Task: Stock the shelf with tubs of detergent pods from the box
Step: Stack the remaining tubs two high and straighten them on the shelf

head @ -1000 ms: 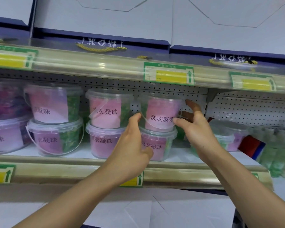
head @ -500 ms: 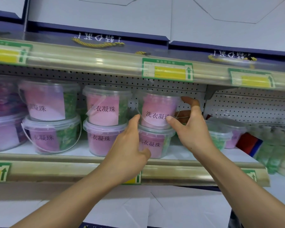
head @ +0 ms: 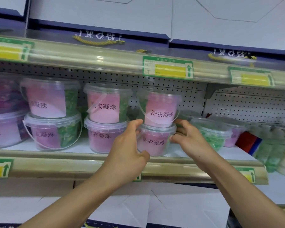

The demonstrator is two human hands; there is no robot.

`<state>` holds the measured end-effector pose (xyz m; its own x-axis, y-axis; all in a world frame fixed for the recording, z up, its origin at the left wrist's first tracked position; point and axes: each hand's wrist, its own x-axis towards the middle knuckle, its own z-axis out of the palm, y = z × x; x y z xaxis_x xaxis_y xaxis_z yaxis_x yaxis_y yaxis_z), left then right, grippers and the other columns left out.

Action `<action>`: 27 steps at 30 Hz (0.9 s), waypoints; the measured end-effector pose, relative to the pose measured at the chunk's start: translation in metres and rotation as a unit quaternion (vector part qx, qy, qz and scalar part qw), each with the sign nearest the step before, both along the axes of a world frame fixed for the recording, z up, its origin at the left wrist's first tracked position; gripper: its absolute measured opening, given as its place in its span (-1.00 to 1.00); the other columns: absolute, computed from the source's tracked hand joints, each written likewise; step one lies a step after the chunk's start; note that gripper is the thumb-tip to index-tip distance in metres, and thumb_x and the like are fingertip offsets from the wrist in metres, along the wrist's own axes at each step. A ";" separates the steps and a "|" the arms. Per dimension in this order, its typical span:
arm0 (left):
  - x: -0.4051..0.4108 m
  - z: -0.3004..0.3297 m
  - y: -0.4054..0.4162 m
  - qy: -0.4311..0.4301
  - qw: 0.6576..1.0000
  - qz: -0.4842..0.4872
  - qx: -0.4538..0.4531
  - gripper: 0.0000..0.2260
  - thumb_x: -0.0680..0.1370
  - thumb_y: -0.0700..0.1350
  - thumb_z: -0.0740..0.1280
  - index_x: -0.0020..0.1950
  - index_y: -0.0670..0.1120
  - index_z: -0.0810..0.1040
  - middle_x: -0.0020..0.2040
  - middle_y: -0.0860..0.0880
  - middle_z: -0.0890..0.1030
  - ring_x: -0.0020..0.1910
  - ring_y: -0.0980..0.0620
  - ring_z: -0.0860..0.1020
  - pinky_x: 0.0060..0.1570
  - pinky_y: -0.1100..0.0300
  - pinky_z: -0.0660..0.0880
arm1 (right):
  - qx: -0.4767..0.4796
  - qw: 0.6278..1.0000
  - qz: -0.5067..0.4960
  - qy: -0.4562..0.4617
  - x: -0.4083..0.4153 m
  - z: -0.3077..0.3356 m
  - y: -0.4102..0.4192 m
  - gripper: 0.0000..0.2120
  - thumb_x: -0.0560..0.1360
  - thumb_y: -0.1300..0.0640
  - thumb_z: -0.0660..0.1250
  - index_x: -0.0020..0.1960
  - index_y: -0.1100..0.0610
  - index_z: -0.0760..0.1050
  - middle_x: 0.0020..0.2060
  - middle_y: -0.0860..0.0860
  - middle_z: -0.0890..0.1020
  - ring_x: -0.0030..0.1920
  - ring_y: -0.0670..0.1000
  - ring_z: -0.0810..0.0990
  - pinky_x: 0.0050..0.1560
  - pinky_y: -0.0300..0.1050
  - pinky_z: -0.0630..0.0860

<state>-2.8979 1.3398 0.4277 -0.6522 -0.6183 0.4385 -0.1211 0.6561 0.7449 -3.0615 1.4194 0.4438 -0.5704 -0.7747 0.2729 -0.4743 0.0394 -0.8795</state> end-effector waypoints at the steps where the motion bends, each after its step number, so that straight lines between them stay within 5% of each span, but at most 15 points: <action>1: 0.000 0.000 0.002 -0.003 1.000 -0.003 -0.003 -0.31 0.45 -0.36 0.30 0.49 0.04 0.13 0.44 0.01 0.34 0.42 0.19 0.28 0.22 0.39 0.26 | 0.003 1.000 0.006 0.003 -0.001 0.001 0.000 -0.54 0.47 0.39 0.25 0.31 0.07 0.36 0.06 -0.09 0.61 0.10 -0.13 0.56 0.20 -0.12 0.48; 5: 0.002 0.002 0.007 -0.022 0.999 -0.002 -0.024 -0.29 0.46 -0.33 0.30 0.50 0.04 0.09 0.45 0.02 0.34 0.41 0.18 0.29 0.23 0.39 0.25 | 0.021 0.999 0.027 -0.002 -0.005 0.001 0.000 -0.55 0.50 0.39 0.22 0.24 -0.04 0.33 0.01 -0.17 0.58 0.05 -0.22 0.54 0.07 -0.27 0.48; 9: 0.004 0.011 0.009 -0.042 0.994 0.042 -0.096 -0.29 0.46 -0.24 0.32 0.51 0.06 0.05 0.43 0.06 0.30 0.38 0.12 0.29 0.23 0.28 0.30 | -0.023 0.999 -0.033 0.008 -0.008 0.007 0.001 -0.50 0.47 0.39 0.21 0.36 0.07 0.31 0.18 -0.02 0.55 0.13 -0.07 0.52 0.18 -0.11 0.46; 12: -0.001 0.020 0.006 -0.012 0.993 0.039 -0.109 -0.26 0.46 -0.21 0.35 0.50 0.09 0.02 0.46 0.08 0.25 0.37 0.14 0.27 0.29 0.21 0.26 | -0.067 0.997 -0.026 -0.004 -0.005 0.023 0.001 -0.39 0.49 0.42 0.14 0.46 0.05 0.15 0.19 -0.04 0.52 -0.07 -0.15 0.48 -0.11 -0.30 0.42; 15: -0.007 0.026 0.002 -0.009 0.998 0.016 -0.065 -0.26 0.48 -0.22 0.34 0.49 0.14 -0.02 0.37 0.07 0.32 -0.08 0.33 0.40 0.03 0.29 0.34 | -0.071 0.997 -0.001 0.009 -0.002 0.030 0.000 -0.40 0.48 0.46 0.11 0.44 0.05 0.19 -0.07 -0.20 0.56 -0.30 -0.27 0.49 -0.40 -0.46 0.35; 17: -0.010 0.027 0.000 0.001 0.999 0.012 -0.053 -0.27 0.48 -0.23 0.33 0.48 0.14 0.00 0.24 0.11 0.33 -0.26 0.35 0.35 -0.22 0.39 0.37 | -0.077 0.997 -0.006 0.022 0.002 0.028 0.000 -0.40 0.48 0.45 0.13 0.44 0.05 0.19 -0.10 -0.24 0.54 -0.20 -0.32 0.53 -0.27 -0.45 0.42; 19: -0.012 0.025 -0.002 0.004 0.998 0.009 -0.063 -0.29 0.47 -0.23 0.33 0.47 0.12 0.03 0.25 0.13 0.34 -0.17 0.31 0.41 -0.20 0.39 0.33 | -0.084 0.996 -0.015 0.039 0.005 0.023 -0.002 -0.39 0.47 0.43 0.17 0.45 0.06 0.17 0.00 -0.19 0.55 0.04 -0.22 0.53 0.02 -0.26 0.48; 21: -0.012 0.023 -0.003 -0.007 0.996 0.013 -0.083 -0.30 0.46 -0.22 0.33 0.48 0.08 0.04 0.39 0.09 0.32 0.18 0.19 0.40 0.05 0.36 0.26 | -0.082 0.994 -0.023 0.061 0.007 0.017 -0.004 -0.38 0.47 0.39 0.22 0.44 0.01 0.17 0.14 -0.10 0.53 0.19 -0.09 0.50 0.21 -0.04 0.47; 23: -0.012 0.020 -0.003 -0.026 0.995 0.019 -0.097 -0.28 0.46 -0.21 0.34 0.50 0.06 0.02 0.47 0.06 0.25 0.36 0.06 0.32 0.16 0.30 0.24 | -0.080 0.992 -0.030 0.088 0.007 0.011 -0.005 -0.41 0.45 0.34 0.27 0.37 -0.06 0.20 0.22 -0.08 0.50 0.22 -0.08 0.49 0.27 0.06 0.44; 27: -0.009 0.013 -0.006 -0.042 0.992 0.014 -0.115 -0.24 0.48 -0.20 0.34 0.52 0.10 -0.04 0.51 0.12 0.15 0.44 0.16 0.18 0.25 0.36 0.15 | -0.084 0.990 -0.019 0.114 0.011 0.002 -0.003 -0.36 0.40 0.36 0.28 0.38 -0.06 0.21 0.26 -0.09 0.45 0.25 -0.12 0.44 0.31 0.04 0.41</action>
<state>-2.9065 1.3343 0.4406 -0.6768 -0.5263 0.5148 -0.1961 0.8029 0.5629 -3.0502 1.4167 0.4453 -0.5061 -0.6874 0.5208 -0.6625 -0.0768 -0.7451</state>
